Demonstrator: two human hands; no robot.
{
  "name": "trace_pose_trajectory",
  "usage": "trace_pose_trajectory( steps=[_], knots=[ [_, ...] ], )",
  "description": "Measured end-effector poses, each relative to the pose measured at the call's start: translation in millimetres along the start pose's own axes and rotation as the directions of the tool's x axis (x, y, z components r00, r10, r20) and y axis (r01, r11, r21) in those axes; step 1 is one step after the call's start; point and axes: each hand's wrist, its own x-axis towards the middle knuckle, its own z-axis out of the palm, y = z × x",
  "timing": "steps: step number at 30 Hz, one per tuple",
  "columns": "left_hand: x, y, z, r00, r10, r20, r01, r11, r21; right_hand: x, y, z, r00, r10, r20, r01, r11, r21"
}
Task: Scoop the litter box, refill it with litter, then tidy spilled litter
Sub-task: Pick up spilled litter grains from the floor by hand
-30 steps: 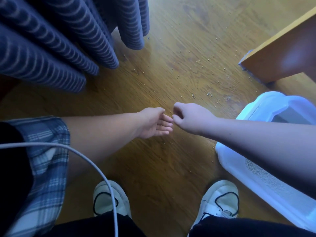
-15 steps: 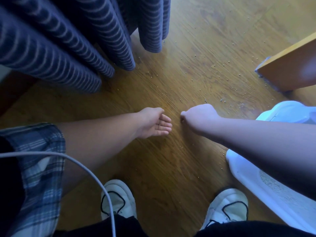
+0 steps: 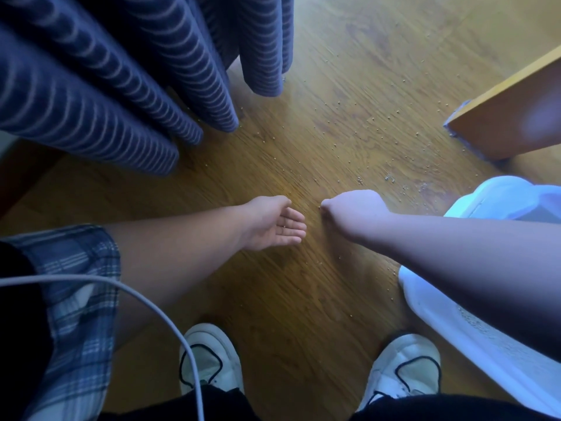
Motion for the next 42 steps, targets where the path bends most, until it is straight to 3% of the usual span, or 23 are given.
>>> trace_pose_trajectory(
  steps=[2, 4, 8, 11, 14, 16, 22, 32, 42],
  knots=[
    [0, -1, 0, 1.0, 0.006, 0.005, -0.006, 1.0, 0.006, -4, 1, 0, 1.0, 0.0, -0.03, 0.006, 0.979, 0.204],
    [0, -2, 2, 1.0, 0.008, 0.022, -0.008, 1.0, 0.017, -8, -1, -4, 0.991, -0.033, -0.129, 0.087, 0.895, 0.437],
    [-4, -3, 9, 0.993, 0.0, 0.116, 0.001, 1.0, -0.004, -26, -11, -11, 0.975, -0.168, -0.148, 0.223, 0.766, 0.603],
    [-4, 1, 15, 0.992, 0.016, 0.127, -0.017, 1.0, 0.007, -29, 0, -5, 0.981, -0.117, -0.152, 0.184, 0.802, 0.568],
    [-1, 3, 18, 0.999, 0.026, 0.04, -0.028, 0.998, 0.06, -25, 32, 3, 0.994, 0.057, -0.089, -0.007, 0.876, 0.483],
    [1, 3, 15, 1.0, 0.019, 0.014, -0.02, 0.996, 0.088, -24, 48, 10, 0.994, 0.095, -0.059, -0.063, 0.909, 0.413],
    [2, -2, 13, 1.0, -0.011, 0.009, 0.01, 0.996, 0.085, -19, 41, 25, 0.992, -0.019, -0.121, 0.06, 0.937, 0.345],
    [-3, -3, 1, 1.0, 0.001, 0.016, -0.002, 0.999, 0.054, -3, 33, 35, 0.973, -0.02, -0.23, 0.086, 0.956, 0.281],
    [1, 0, 6, 1.0, -0.015, 0.012, 0.014, 0.999, 0.037, 1, 32, 29, 0.98, -0.069, -0.186, 0.125, 0.943, 0.308]
  ],
)
